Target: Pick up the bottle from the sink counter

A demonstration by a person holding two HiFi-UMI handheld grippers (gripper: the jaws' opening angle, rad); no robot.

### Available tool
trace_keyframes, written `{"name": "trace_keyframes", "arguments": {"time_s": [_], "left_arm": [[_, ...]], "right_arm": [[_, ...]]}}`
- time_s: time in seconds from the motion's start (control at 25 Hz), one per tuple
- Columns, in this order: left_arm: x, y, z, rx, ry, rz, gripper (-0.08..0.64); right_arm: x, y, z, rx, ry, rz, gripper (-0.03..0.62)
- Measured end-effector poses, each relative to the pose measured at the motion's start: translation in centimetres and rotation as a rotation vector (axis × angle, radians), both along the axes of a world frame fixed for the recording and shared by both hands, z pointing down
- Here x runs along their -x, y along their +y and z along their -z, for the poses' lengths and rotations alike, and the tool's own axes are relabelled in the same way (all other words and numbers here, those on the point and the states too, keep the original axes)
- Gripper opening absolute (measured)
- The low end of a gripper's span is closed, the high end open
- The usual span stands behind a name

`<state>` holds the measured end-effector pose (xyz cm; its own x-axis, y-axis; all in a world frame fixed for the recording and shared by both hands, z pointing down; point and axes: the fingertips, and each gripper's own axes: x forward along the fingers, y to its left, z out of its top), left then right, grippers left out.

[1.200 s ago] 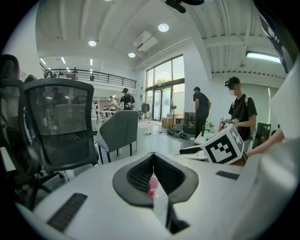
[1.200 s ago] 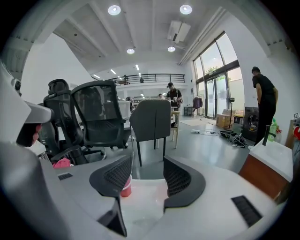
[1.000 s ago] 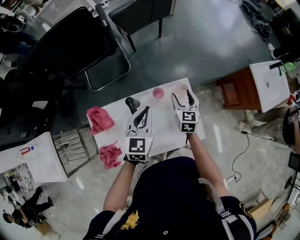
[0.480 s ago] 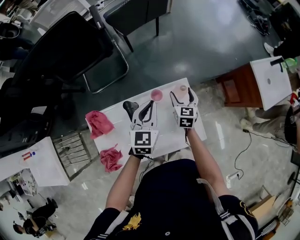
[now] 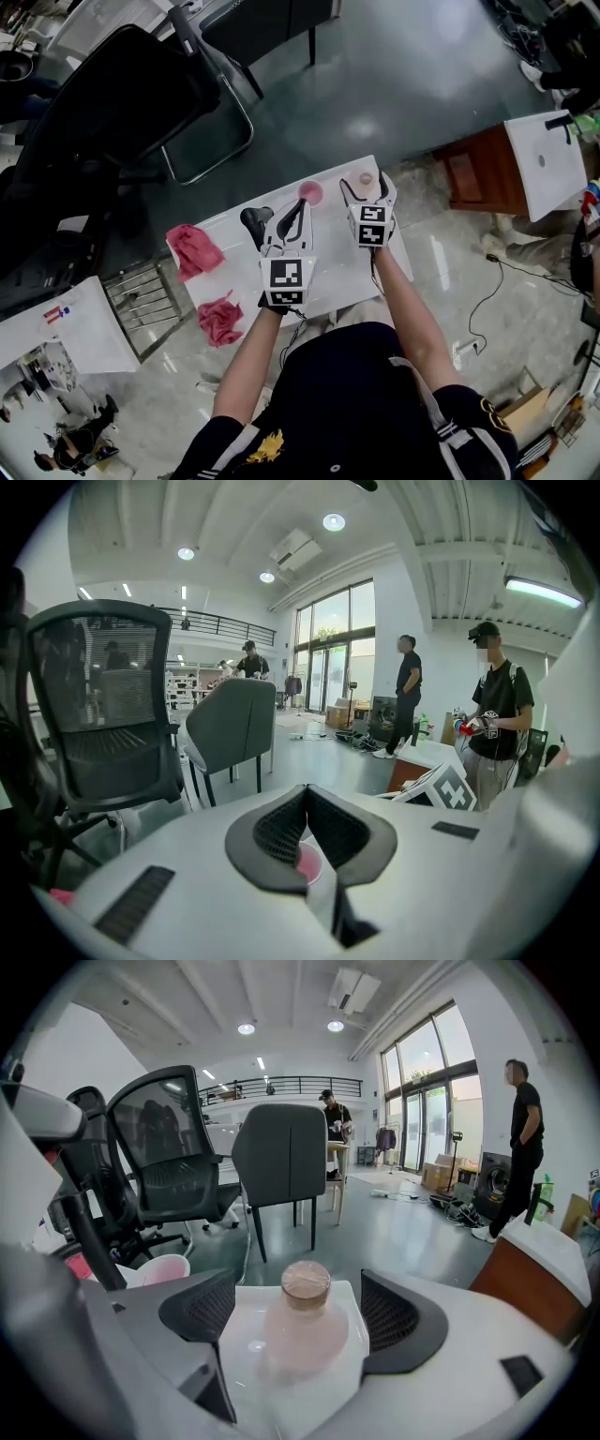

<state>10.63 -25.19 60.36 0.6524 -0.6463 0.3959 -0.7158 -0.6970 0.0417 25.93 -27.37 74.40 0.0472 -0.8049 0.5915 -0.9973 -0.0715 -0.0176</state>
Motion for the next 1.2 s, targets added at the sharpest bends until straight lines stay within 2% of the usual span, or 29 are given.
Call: {"name": "trace_keyframes", "arguments": {"time_s": [0.32, 0.68, 0.96, 1.2], "left_arm": [[0.2, -1.1, -1.3, 0.018, -0.011, 0.026, 0.018], [0.3, -1.5, -1.7, 0.035, -0.020, 0.031, 0.018], [0.7, -0.9, -1.6, 0.034, -0.013, 0.057, 0.018], [0.5, 0.2, -0.9, 0.025, -0.010, 0.033, 0.018]], "right_arm": [[-0.9, -1.7, -4.0, 0.029, -0.005, 0.015, 0.435], [-0.7, -2.3, -7.8, 0.118, -0.017, 0.026, 0.439], [-0.4, -2.8, -7.5, 0.149, -0.001, 0.049, 0.439], [-0.6, -2.3, -7.7, 0.155, -0.007, 0.052, 0.433]]}}
